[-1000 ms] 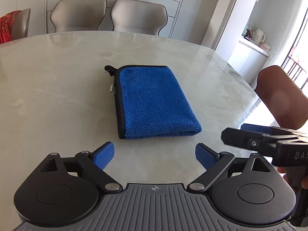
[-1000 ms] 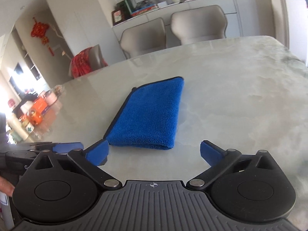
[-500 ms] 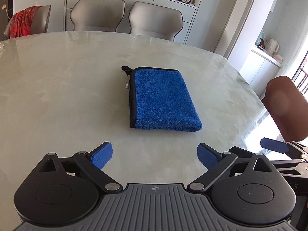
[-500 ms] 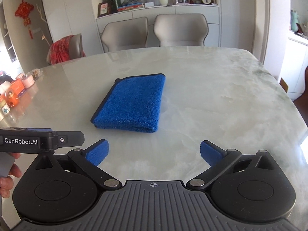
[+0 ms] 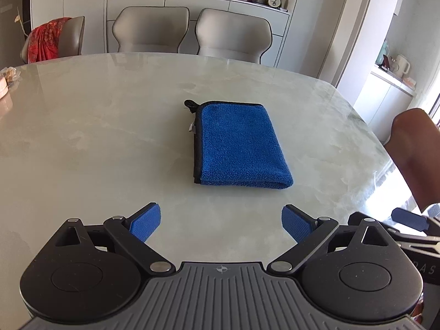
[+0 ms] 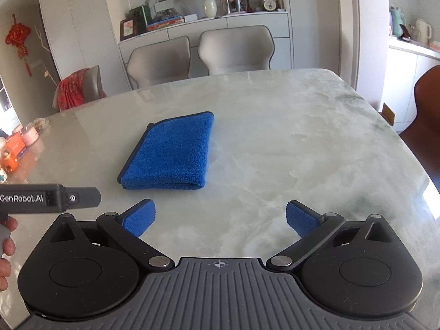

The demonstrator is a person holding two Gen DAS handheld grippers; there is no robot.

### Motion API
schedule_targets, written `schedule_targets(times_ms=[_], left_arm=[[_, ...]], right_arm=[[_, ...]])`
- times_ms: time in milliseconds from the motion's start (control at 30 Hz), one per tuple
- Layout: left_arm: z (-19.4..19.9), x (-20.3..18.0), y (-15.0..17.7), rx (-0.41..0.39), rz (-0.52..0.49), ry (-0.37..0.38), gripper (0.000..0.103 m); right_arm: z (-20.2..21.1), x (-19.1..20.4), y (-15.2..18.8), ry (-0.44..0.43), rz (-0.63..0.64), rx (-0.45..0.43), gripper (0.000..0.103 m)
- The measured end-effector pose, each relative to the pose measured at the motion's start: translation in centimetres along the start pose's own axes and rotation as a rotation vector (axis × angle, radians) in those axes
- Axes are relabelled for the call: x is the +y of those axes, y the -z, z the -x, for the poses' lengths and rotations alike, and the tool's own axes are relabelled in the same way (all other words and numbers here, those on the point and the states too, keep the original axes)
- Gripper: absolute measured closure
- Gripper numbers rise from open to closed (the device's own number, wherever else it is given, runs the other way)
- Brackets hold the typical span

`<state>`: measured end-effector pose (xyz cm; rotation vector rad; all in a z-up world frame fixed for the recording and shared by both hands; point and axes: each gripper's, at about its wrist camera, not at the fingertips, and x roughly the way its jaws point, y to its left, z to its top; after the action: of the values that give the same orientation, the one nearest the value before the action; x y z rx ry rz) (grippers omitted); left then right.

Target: Fold towel

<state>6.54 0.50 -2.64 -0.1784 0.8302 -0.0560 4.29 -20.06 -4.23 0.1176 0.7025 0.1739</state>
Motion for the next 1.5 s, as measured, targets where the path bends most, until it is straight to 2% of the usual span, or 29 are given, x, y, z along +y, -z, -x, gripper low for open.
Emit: schedule_targets(times_ms=[267,367,567,667,833,1500], left_arm=[[-0.2,0.3,0.2,0.018,0.019,0.0,0.006],[0.0,0.5,0.4,-0.002,0.032,0.018,0.006],[-0.4,0.2,0.5,0.014,0.009,-0.03,0.005],[-0.3,0.1,0.4,-0.002,-0.012,-0.048,0.005],[-0.4,0.1,0.5,0.003,-0.018,-0.053,0.005],[0.1,0.9,1.1,0.002,-0.035,-0.028,0.003]], right_arm=[[0.0,0.0,0.2,0.003,0.0,0.001,0.001],[-0.1,0.0,0.4,0.003,0.001,0.006,0.001],[-0.4,0.1,0.6,0.005,0.0,0.015,0.001],[-0.4,0.1,0.6,0.005,-0.001,0.018,0.001],[-0.4,0.2,0.7,0.01,0.001,0.024,0.001],[-0.6,1.0,0.6,0.065,0.058,0.031,0.001]])
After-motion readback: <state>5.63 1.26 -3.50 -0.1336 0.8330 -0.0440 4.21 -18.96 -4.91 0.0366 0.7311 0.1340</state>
